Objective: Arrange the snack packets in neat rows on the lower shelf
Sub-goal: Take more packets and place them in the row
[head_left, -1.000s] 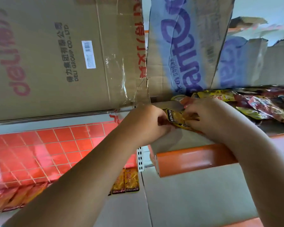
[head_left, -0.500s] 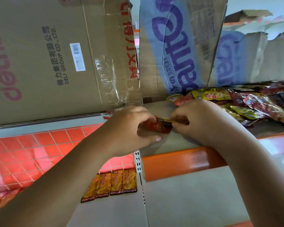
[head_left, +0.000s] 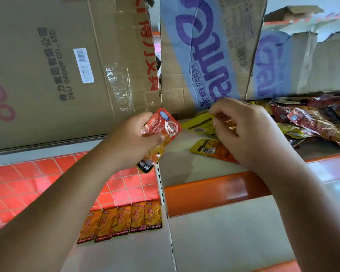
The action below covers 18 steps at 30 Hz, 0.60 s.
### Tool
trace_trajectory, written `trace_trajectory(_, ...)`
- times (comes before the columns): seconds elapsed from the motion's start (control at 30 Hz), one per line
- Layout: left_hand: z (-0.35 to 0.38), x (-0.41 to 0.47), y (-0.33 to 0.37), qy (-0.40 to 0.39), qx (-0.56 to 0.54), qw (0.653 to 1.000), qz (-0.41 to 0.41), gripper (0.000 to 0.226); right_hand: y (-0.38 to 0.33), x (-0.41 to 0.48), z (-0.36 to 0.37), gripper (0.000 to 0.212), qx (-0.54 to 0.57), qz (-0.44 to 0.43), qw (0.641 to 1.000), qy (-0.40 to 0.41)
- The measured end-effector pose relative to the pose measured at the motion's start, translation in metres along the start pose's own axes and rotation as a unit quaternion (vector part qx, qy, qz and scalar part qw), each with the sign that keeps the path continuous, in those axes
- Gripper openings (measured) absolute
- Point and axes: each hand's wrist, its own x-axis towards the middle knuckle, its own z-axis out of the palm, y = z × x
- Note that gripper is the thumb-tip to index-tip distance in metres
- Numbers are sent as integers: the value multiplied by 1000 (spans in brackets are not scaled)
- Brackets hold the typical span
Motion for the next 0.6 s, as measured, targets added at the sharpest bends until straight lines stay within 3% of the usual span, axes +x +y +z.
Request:
trace_trajectory(0.1, 17, 9, 0, 17, -61, 995, -79, 45, -4, 2, -3, 19, 17, 17, 996, -82)
trace_trajectory(0.23, 31, 12, 7, 26, 38, 996, -81, 60, -7, 4, -6, 29, 61, 47, 984, -161)
trace_trajectory(0.4, 31, 3, 11, 9, 177, 983, -36, 29, 4, 2, 4, 18, -56, 31, 996, -68)
trace_trajectory(0.5, 27, 2, 10, -5, 171, 985, -38, 28, 3, 0, 7, 15, -113, 48, 982, -142)
trace_trajectory(0.6, 24, 0, 10, -5, 158, 986, -54, 28, -2, 2, 4, 25, -124, 40, 967, -220)
